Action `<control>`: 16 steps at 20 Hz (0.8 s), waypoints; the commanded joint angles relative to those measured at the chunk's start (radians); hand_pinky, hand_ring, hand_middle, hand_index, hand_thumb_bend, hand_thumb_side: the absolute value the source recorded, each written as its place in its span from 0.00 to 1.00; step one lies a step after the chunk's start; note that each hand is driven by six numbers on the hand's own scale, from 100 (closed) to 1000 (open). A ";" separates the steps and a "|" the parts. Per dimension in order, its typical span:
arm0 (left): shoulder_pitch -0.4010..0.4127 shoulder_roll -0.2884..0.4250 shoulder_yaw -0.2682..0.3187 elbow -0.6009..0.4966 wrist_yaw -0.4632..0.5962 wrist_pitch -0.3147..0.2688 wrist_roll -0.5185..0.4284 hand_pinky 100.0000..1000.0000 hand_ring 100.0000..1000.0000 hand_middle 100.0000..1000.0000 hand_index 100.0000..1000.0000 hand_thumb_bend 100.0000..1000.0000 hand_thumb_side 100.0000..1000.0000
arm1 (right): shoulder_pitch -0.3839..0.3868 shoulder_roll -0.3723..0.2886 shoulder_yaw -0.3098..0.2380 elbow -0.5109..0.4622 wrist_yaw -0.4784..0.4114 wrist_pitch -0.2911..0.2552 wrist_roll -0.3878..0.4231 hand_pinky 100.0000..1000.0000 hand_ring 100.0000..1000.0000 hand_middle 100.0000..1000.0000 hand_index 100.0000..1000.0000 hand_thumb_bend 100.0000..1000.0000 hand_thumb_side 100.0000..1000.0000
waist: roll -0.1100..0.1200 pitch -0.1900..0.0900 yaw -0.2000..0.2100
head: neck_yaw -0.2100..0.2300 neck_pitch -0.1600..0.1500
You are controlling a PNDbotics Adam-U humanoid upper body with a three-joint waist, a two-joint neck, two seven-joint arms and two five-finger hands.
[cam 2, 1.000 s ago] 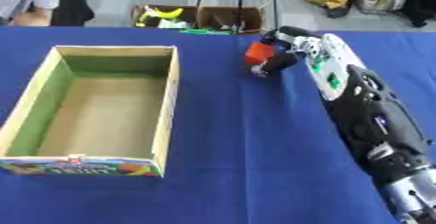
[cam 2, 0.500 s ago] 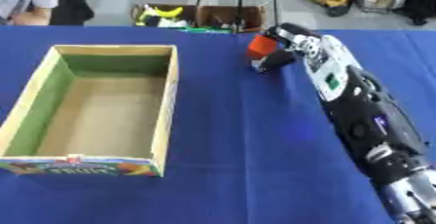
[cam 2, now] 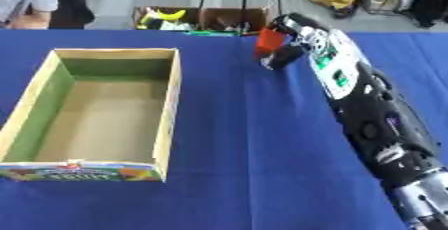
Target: Pick up objects on the table and place them in the box.
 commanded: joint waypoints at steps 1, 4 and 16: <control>-0.002 0.020 -0.001 -0.020 -0.002 0.000 -0.004 0.43 0.55 0.53 0.70 0.00 0.99 | -0.021 -0.037 0.011 -0.069 -0.037 0.031 -0.009 0.72 0.87 0.37 0.39 0.00 0.00 | 0.000 -0.036 -0.002 | 0.001 0.005; 0.000 0.019 -0.001 -0.020 -0.003 0.002 -0.005 0.43 0.55 0.53 0.70 0.00 0.99 | -0.019 -0.043 0.030 -0.116 -0.066 0.056 -0.006 0.72 0.86 0.36 0.38 0.00 0.00 | -0.001 -0.048 -0.003 | 0.000 0.010; 0.004 0.013 -0.007 -0.020 -0.003 0.005 -0.012 0.44 0.55 0.53 0.70 0.00 0.99 | -0.048 0.042 0.105 -0.312 -0.125 0.134 0.001 0.71 0.84 0.35 0.37 0.00 0.00 | -0.005 -0.087 0.010 | -0.026 0.021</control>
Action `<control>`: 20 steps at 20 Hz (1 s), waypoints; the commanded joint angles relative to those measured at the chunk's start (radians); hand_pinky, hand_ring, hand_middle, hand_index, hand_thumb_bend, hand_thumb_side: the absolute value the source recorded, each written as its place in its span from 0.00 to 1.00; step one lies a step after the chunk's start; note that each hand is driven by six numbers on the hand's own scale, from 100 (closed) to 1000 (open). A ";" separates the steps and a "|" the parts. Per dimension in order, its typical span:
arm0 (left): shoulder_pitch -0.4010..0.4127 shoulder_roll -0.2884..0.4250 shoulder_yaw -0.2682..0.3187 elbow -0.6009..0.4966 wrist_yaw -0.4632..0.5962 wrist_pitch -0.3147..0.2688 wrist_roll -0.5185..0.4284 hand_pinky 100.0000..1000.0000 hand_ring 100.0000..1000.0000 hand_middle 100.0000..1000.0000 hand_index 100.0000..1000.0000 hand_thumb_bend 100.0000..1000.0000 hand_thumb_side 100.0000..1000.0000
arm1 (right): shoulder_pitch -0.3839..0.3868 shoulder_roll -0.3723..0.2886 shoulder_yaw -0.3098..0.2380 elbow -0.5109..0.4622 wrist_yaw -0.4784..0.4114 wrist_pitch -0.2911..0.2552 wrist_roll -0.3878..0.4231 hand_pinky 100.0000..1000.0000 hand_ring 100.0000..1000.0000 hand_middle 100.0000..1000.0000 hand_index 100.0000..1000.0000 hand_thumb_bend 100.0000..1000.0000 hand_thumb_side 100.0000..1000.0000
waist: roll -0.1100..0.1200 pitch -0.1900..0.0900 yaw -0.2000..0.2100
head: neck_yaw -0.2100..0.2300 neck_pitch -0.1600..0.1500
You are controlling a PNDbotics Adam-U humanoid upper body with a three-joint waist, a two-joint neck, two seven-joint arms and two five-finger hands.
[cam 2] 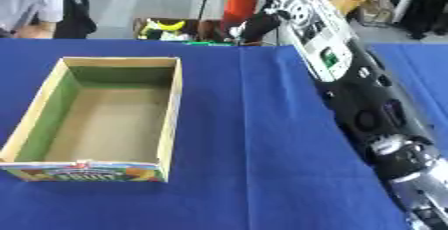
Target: Pick up objects on the table and place them in the box.
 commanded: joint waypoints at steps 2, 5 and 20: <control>-0.005 0.011 -0.003 -0.020 -0.002 -0.002 -0.006 0.44 0.55 0.53 0.70 0.00 0.99 | -0.036 0.041 0.018 -0.065 -0.003 0.020 -0.005 0.71 0.84 0.35 0.38 0.00 0.00 | -0.002 -0.033 0.005 | -0.017 0.005; -0.005 0.008 -0.004 -0.020 -0.002 -0.001 -0.009 0.44 0.55 0.53 0.70 0.00 0.99 | -0.040 0.089 0.034 -0.087 0.014 0.036 -0.011 0.71 0.84 0.35 0.38 0.00 0.00 | -0.006 -0.038 0.011 | -0.027 0.006; -0.004 -0.002 -0.012 -0.020 0.002 0.003 -0.017 0.44 0.55 0.53 0.70 0.00 1.00 | 0.000 0.311 0.100 -0.220 0.009 0.096 -0.043 0.70 0.84 0.34 0.37 0.00 0.00 | -0.015 -0.036 0.028 | -0.052 0.020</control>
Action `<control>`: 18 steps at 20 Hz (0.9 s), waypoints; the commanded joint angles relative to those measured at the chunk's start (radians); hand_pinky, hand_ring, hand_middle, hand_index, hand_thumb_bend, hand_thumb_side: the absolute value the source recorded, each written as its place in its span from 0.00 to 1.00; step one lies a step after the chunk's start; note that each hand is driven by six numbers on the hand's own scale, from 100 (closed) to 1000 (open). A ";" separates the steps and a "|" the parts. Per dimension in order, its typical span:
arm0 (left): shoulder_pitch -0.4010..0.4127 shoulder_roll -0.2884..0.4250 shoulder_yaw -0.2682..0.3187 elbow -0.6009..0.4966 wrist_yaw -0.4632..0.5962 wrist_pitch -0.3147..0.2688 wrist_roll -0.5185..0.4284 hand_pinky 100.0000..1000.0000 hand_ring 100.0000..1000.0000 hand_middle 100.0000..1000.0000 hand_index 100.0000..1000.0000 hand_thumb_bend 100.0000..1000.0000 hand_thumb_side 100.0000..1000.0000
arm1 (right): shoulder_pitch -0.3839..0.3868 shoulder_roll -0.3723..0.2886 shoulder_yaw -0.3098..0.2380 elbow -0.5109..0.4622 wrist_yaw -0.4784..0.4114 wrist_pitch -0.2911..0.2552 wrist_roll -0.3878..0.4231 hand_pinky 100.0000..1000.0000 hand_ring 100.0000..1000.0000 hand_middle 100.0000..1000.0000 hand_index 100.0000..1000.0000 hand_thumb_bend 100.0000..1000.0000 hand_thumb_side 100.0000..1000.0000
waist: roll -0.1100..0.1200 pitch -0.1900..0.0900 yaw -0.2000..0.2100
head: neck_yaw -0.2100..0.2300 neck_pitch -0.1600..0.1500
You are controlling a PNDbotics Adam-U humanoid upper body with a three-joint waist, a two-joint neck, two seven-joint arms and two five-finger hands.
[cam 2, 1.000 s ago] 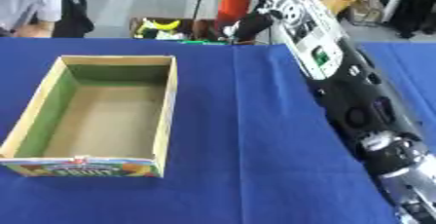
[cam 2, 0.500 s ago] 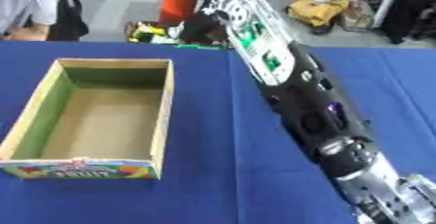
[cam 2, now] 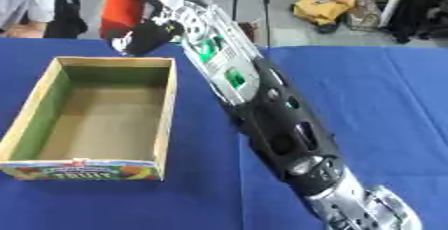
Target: Pick up objects on the table and place them in the box.
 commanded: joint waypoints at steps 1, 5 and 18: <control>-0.008 0.000 -0.006 -0.020 0.002 -0.001 -0.007 0.44 0.55 0.53 0.70 0.00 1.00 | -0.013 0.036 0.021 -0.024 0.020 0.012 -0.015 0.70 0.84 0.34 0.37 0.00 0.00 | 0.004 -0.022 0.005 | -0.009 0.003; -0.006 -0.002 -0.009 -0.020 0.001 0.001 -0.011 0.44 0.55 0.53 0.70 0.00 1.00 | -0.007 0.095 0.043 -0.003 0.061 0.016 -0.017 0.70 0.84 0.34 0.37 0.00 0.00 | 0.003 -0.023 0.006 | -0.016 0.006; -0.016 -0.001 -0.015 -0.020 -0.012 0.008 -0.038 0.42 0.54 0.52 0.66 0.00 1.00 | 0.022 0.140 0.105 0.142 0.159 -0.009 0.029 0.69 0.84 0.34 0.37 0.00 0.00 | -0.009 -0.015 0.018 | -0.021 0.007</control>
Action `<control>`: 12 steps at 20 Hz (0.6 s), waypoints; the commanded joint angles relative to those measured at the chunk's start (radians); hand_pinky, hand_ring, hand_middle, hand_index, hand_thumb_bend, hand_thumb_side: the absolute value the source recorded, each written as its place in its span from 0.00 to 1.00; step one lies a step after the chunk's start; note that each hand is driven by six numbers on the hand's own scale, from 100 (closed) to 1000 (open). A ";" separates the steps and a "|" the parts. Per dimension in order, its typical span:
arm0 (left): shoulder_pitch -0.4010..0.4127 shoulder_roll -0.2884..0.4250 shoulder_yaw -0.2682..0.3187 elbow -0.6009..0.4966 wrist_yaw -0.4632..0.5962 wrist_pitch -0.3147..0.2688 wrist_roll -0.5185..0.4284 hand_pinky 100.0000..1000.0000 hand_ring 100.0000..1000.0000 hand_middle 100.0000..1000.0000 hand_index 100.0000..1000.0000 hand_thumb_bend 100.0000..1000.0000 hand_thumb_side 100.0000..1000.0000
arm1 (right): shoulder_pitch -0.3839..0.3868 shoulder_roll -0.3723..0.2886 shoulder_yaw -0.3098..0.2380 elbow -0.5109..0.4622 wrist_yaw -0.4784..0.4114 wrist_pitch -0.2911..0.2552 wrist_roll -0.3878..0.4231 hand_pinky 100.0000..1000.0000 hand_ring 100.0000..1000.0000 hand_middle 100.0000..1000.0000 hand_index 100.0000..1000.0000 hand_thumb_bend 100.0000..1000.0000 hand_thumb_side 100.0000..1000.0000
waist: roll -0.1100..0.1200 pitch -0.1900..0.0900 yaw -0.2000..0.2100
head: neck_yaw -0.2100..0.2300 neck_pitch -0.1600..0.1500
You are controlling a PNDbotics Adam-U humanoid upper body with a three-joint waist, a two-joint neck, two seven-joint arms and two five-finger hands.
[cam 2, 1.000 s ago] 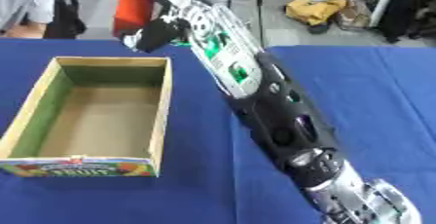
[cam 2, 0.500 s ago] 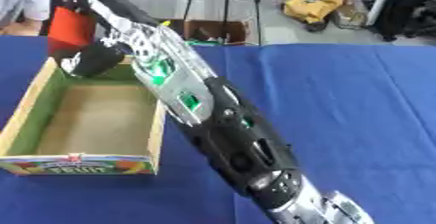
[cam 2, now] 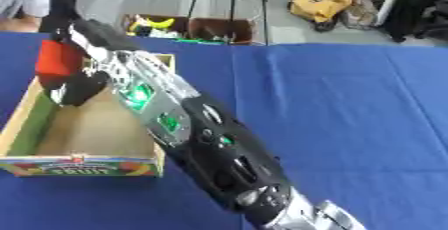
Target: Pick up objects on the table and place them in the box.
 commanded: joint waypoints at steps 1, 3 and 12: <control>-0.011 0.006 -0.002 -0.020 -0.009 -0.002 -0.021 0.42 0.54 0.52 0.66 0.00 1.00 | -0.008 0.006 -0.012 0.031 0.010 -0.002 0.018 0.69 0.84 0.34 0.37 0.00 0.00 | 0.004 -0.017 0.004 | -0.004 -0.001; -0.013 0.005 0.002 -0.020 -0.008 -0.005 -0.019 0.43 0.54 0.52 0.66 0.00 1.00 | 0.004 0.009 -0.019 0.058 0.008 -0.001 0.025 0.69 0.84 0.34 0.37 0.00 0.00 | 0.004 -0.015 0.005 | -0.005 -0.001; -0.018 0.007 0.006 -0.020 0.001 -0.022 0.011 0.43 0.54 0.52 0.66 0.00 1.00 | 0.053 0.032 -0.032 0.136 -0.038 0.011 0.018 0.69 0.85 0.36 0.39 0.00 0.00 | 0.005 -0.008 0.006 | -0.008 -0.005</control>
